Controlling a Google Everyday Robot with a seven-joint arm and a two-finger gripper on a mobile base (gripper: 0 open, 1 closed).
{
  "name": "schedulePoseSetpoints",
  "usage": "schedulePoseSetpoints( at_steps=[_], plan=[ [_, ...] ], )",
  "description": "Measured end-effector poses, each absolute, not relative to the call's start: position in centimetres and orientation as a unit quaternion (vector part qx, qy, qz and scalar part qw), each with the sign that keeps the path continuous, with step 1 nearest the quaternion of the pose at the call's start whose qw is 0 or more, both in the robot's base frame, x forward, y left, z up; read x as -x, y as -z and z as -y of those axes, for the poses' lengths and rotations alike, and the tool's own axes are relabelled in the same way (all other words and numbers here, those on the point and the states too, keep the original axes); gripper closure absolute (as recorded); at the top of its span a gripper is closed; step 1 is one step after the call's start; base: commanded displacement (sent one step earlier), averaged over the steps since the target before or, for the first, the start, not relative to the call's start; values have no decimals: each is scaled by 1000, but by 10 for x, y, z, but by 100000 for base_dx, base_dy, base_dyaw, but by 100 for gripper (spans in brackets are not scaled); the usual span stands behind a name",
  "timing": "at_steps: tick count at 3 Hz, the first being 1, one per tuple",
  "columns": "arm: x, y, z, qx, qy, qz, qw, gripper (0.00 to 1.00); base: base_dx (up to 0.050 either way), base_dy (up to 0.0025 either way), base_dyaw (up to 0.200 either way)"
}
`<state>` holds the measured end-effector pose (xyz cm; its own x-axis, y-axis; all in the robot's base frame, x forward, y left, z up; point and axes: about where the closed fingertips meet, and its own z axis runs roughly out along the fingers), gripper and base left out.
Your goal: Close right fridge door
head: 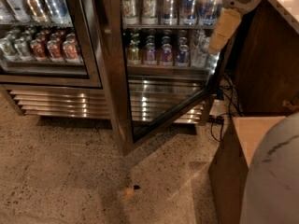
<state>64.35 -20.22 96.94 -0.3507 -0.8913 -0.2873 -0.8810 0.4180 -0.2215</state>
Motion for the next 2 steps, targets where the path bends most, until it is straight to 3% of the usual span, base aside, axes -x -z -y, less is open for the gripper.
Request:
schedulePoseSetpoints(
  at_steps=[1,2],
  plan=[
    [-643,-969,202,539,14,-822,184,0,-2,4,19556],
    [-644,-969,202,539,14,-822,184,0,-12,21,14318]
  ],
)
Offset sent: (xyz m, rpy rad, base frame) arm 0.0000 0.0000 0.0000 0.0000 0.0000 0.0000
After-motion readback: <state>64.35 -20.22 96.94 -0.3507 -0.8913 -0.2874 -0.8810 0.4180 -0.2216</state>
